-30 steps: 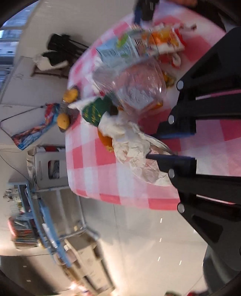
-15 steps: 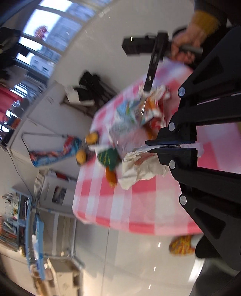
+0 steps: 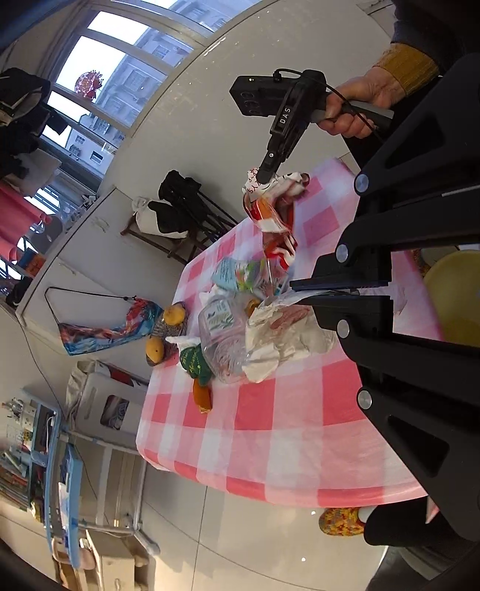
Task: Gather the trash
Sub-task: 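Carry both items to the yellow basin and open both tools to drop them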
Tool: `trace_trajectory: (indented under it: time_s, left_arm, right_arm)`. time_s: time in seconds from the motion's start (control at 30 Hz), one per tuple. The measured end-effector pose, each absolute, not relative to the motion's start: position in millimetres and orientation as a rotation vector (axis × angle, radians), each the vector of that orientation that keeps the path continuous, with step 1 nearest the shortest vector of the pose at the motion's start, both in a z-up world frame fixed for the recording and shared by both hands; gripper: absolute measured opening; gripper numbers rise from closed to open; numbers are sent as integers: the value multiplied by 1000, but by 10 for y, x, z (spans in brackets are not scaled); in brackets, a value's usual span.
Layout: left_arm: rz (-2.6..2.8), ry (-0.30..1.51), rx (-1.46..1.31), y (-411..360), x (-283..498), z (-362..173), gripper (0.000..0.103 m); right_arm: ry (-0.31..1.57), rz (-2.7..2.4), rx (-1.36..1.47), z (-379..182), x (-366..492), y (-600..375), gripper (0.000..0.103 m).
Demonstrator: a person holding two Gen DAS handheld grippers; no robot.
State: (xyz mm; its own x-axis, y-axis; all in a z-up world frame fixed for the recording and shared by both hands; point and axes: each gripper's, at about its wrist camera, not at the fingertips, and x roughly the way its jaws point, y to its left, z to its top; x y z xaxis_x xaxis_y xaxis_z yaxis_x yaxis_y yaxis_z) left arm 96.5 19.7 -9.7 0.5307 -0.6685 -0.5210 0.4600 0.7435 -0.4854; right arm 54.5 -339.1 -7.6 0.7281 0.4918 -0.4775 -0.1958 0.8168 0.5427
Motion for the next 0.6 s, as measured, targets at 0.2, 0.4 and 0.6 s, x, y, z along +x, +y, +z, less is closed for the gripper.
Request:
trace_trajectory:
  time_s: [0.2, 0.4, 0.6]
  left_arm:
    - [-686, 726, -296, 133, 616, 35, 3]
    - [-686, 728, -238, 81, 224, 95, 3]
    - [-697, 767, -197, 65, -174, 20, 3]
  right_arm:
    - [646, 454, 491, -33, 336, -3304, 10]
    - [684, 534, 321, -4, -61, -2911, 10]
    - [780, 634, 82, -166, -427, -2308, 10]
